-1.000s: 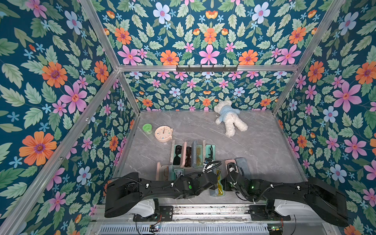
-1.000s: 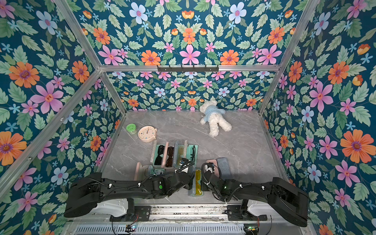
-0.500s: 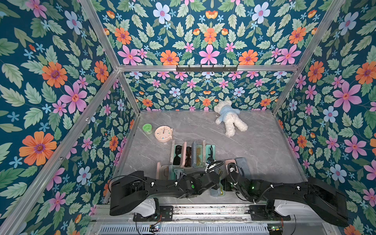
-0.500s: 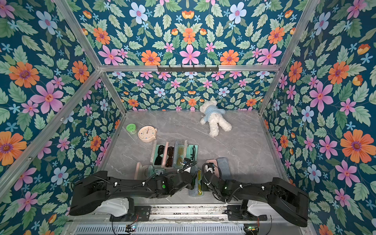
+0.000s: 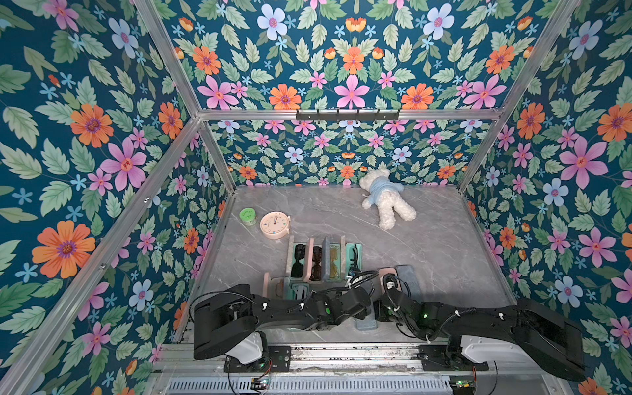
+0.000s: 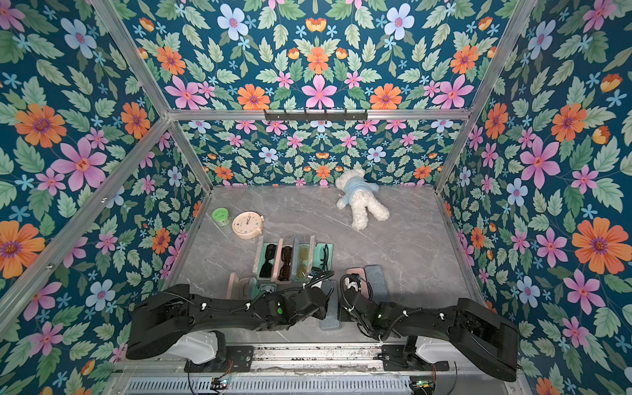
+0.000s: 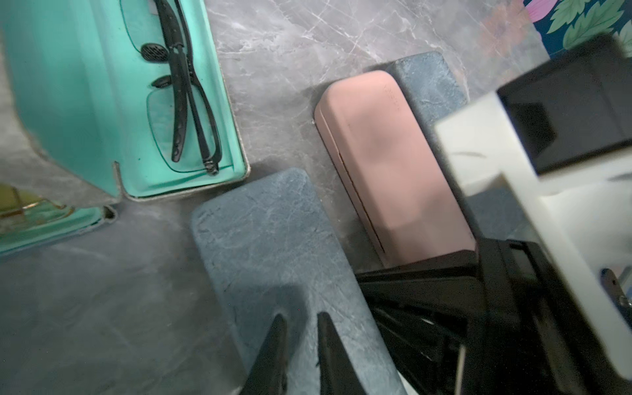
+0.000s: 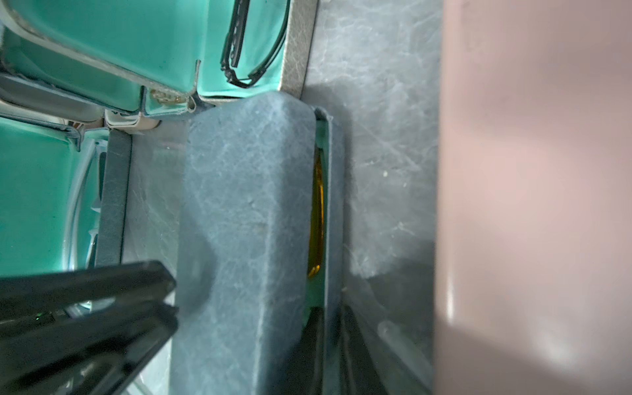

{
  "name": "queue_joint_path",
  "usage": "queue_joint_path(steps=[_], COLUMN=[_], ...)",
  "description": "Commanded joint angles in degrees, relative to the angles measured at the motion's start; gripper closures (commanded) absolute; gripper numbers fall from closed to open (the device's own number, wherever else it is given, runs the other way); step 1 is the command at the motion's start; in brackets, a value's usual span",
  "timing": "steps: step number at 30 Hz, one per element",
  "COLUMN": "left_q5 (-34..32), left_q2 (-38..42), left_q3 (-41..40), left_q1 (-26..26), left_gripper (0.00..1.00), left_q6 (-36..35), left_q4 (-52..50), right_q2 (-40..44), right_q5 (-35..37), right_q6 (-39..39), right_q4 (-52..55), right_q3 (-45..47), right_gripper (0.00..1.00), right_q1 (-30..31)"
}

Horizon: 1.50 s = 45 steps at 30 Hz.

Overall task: Close the glasses case
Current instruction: Close the glasses case at the center of the board.

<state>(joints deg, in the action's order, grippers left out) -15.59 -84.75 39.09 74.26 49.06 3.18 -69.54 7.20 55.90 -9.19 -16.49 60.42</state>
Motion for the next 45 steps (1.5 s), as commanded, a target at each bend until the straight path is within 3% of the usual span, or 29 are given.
queue_joint_path(steps=[1, 2, 5, 11, 30, 34, 39, 45], left_q5=[0.29, 0.83, 3.48, 7.66, 13.05, 13.13, 13.57, 13.14], left_q2=[0.78, 0.68, -0.46, -3.47, -13.66, -14.41, -15.69, -16.05], left_q3=[-0.16, -0.16, -0.2, 1.1, 8.79, 9.2, 9.25, 8.49], left_q1=[-1.07, -1.61, -3.98, -7.37, -10.34, -10.41, -10.59, -11.0], left_gripper=[0.61, 0.49, 0.27, 0.2, 0.22, 0.28, 0.42, 0.44], left_q6=[-0.26, -0.3, -0.28, -0.6, -2.37, -2.88, -3.46, -3.62], left_q4=[-0.02, -0.02, 0.76, 2.63, -1.42, -1.73, -1.86, -1.62], right_q2=[-0.16, -0.16, -0.16, -0.09, 2.08, 2.79, 7.09, 18.49], right_q5=[-0.3, -0.27, -0.38, -0.79, -2.24, -3.42, -3.84, -3.68], right_q6=[0.25, 0.22, 0.14, -0.09, -1.89, -2.19, -3.51, -4.81], right_q4=[2.34, 2.2, 1.82, 0.72, -0.04, -1.49, 2.66, 12.93], right_q3=[0.15, 0.17, 0.28, 0.83, 1.76, 2.05, 1.23, 1.28], right_gripper=[0.87, 0.88, 0.87, 0.87, 0.82, 0.79, 0.7, 0.66], right_q1=[0.06, 0.05, 0.09, 0.05, 0.05, -0.03, -0.66, -3.67])
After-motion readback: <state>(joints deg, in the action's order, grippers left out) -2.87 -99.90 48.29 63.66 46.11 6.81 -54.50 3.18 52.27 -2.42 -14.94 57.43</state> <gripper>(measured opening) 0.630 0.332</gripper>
